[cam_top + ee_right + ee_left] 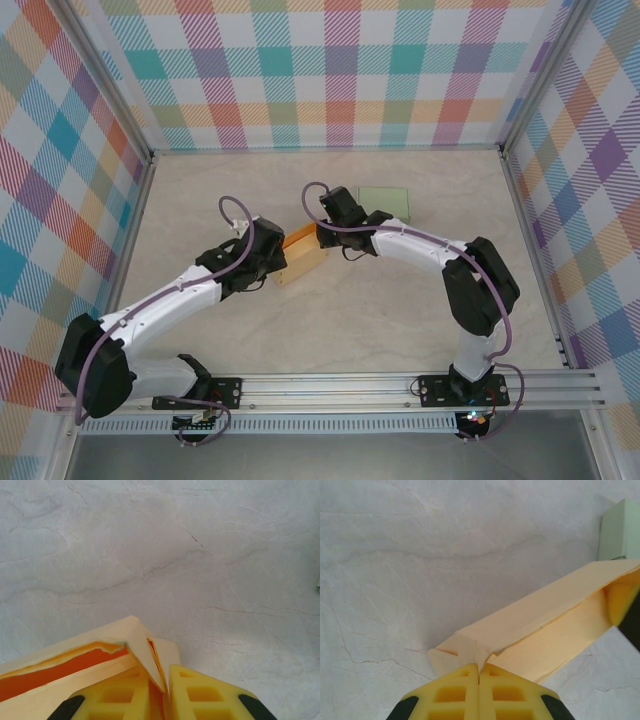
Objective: Fold the paper box
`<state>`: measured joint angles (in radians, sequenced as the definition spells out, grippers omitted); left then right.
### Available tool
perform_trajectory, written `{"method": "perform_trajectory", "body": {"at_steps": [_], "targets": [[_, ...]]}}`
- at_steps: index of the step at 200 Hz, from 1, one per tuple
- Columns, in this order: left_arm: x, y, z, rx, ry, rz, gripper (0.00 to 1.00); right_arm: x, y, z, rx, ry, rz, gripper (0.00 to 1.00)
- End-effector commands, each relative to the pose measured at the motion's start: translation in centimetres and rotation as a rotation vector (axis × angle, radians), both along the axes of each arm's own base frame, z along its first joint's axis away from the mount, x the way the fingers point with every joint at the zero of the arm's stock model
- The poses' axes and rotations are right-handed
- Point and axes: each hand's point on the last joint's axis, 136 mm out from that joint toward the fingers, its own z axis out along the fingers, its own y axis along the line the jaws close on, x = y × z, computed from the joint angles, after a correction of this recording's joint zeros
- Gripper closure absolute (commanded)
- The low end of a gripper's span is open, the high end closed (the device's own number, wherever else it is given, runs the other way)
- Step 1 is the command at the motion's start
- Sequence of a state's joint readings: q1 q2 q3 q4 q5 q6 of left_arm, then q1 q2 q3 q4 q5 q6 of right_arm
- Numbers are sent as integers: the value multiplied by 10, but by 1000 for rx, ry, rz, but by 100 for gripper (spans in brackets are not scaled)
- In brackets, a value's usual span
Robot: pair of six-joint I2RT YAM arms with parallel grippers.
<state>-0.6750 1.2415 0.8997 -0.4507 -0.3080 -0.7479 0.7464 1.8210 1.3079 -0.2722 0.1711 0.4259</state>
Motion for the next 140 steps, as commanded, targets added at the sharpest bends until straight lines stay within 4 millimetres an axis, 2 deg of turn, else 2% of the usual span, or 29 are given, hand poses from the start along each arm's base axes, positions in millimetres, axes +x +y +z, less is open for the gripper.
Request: {"method": "perform_trajectory", "body": {"at_steps": [1,29,73,111,140], "targets": [[3,-4,21,-55,-71,17,100,-42,-28,-72,-176,209,29,83],[3,-7,13,-40,-54,14,100,-42,-27,-69,-169,205,31,84],[1,-15,-22,-19,9,22,100,-43,-23,-68,-163,207,35,84],[-5,-22,-27,-4,22,5,100,-43,-23,-69,-165,205,33,84],[-15,-15,-29,25,42,0,100,-42,-23,-68,-166,202,32,84]]}}
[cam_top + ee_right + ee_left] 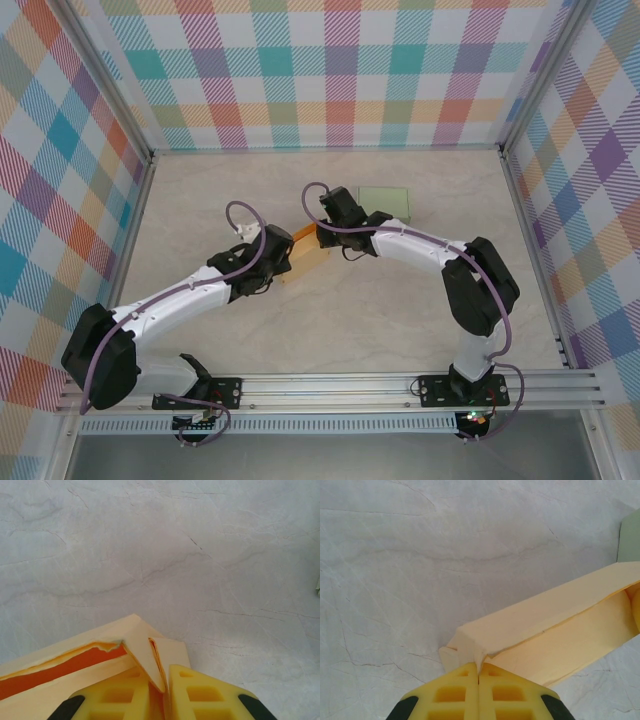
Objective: Fold the paper box
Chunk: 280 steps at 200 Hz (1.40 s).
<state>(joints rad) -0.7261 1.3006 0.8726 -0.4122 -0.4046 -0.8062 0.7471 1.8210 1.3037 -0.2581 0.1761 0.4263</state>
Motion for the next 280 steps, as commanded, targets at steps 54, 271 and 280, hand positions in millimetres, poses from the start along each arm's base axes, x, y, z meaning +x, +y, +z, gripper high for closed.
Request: {"method": "perform_trajectory", "body": {"at_steps": [54,271,280], "targets": [[-26,-3,-7,-7,55,-76,81,-43,-23,-69,-167,211,31,84],[5,-7,64,728,-445,-1212,0,-46,-18,-63,-143,210,56,85],[6,-10,60,726,-429,-1242,0,-46,-18,-63,-143,212,54,85]]}}
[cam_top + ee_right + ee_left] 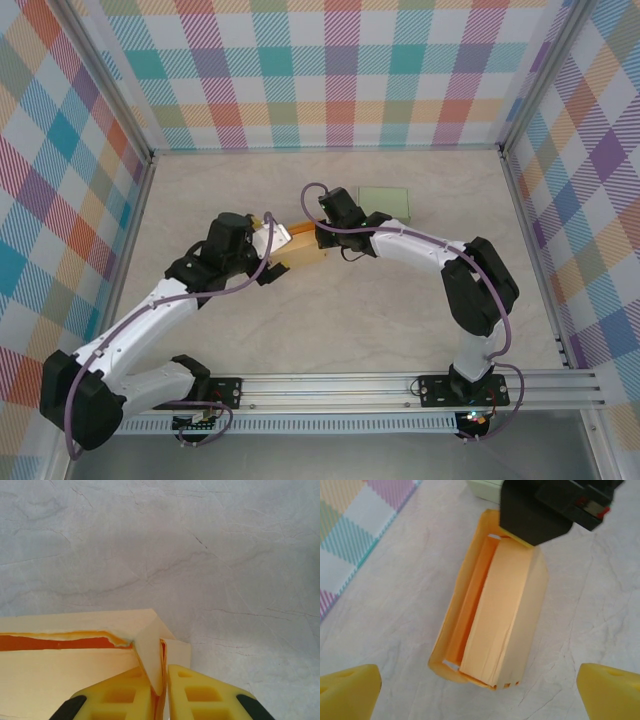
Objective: Fold the paper box
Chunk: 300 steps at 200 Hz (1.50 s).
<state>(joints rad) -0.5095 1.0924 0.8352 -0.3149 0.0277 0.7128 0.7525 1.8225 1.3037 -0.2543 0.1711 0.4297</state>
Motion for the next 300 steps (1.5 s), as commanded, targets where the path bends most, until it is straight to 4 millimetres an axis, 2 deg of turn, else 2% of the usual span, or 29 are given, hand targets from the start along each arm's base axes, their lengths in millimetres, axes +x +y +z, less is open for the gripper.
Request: {"method": "perform_trajectory", "body": {"at_steps": [1,23,66,82,120,165,174,192,230,266,291,300], "targets": [[4,-11,2,62,-10,-139,0,-44,-21,-63,-150,209,50,85],[6,-16,-6,88,22,-181,0,-44,-21,-61,-146,207,49,85],[34,-8,-28,203,-10,-117,0,-45,-19,-60,-143,203,55,85],[45,-10,-29,230,-55,-104,1,-46,-20,-61,-144,207,55,85],[57,-11,-45,273,-49,-85,13,-46,-19,-62,-143,211,56,85],[55,-11,-58,319,-45,-77,23,-46,-18,-59,-138,210,59,85],[55,-11,-58,326,-50,-71,26,-46,-18,-59,-136,209,60,85],[54,-10,-62,342,-49,-62,40,-47,-18,-58,-128,209,61,84],[53,-8,-65,348,-30,-46,49,-49,-14,-56,-106,218,71,84],[52,-7,-71,357,16,-36,50,-53,-12,-41,-65,206,88,76],[52,-6,-77,374,53,-31,50,-58,-12,-28,-40,195,104,62],[51,-6,-78,375,57,-32,50,-60,-13,-23,-33,189,110,61]]}}
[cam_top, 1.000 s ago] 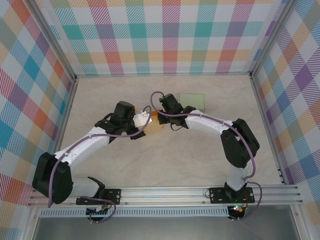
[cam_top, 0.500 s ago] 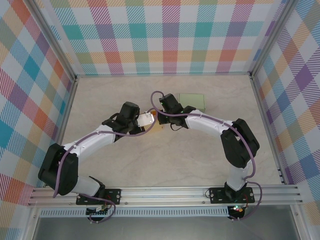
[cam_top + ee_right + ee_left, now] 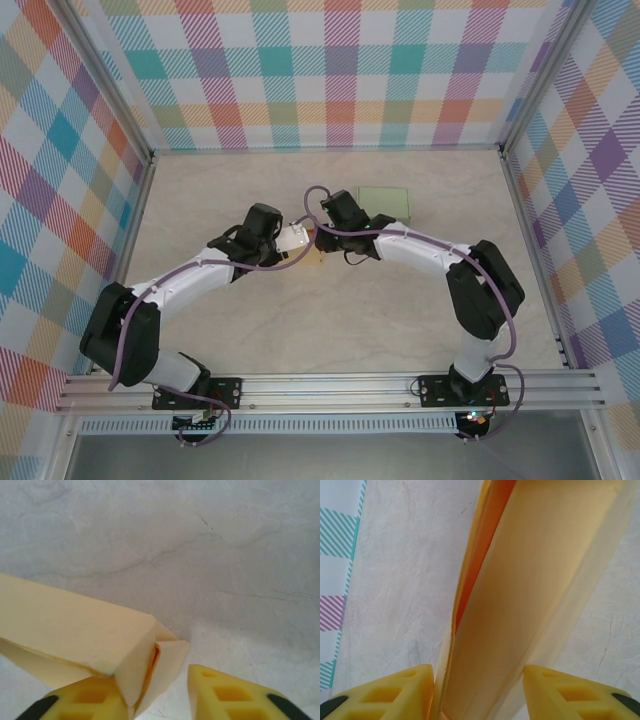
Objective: Fold the paper box
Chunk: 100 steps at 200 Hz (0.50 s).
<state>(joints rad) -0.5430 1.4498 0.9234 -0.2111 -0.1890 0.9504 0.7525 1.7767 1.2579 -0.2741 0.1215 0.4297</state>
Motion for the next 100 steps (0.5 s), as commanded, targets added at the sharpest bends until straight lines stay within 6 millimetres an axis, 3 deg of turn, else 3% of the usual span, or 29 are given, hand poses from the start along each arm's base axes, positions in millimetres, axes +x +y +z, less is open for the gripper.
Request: {"method": "perform_trajectory", "body": {"at_steps": [1,51,64,100], "targets": [[-5,-2,-11,6,59,12,50,-43,-8,-21,-45,144,81,61],[-7,-3,-7,-1,86,12,47,-53,-13,8,11,115,103,57],[-7,-4,-6,-4,96,16,46,-55,-13,13,29,112,108,52],[-10,-7,3,-26,109,7,38,-53,-17,22,34,91,103,49]]}}
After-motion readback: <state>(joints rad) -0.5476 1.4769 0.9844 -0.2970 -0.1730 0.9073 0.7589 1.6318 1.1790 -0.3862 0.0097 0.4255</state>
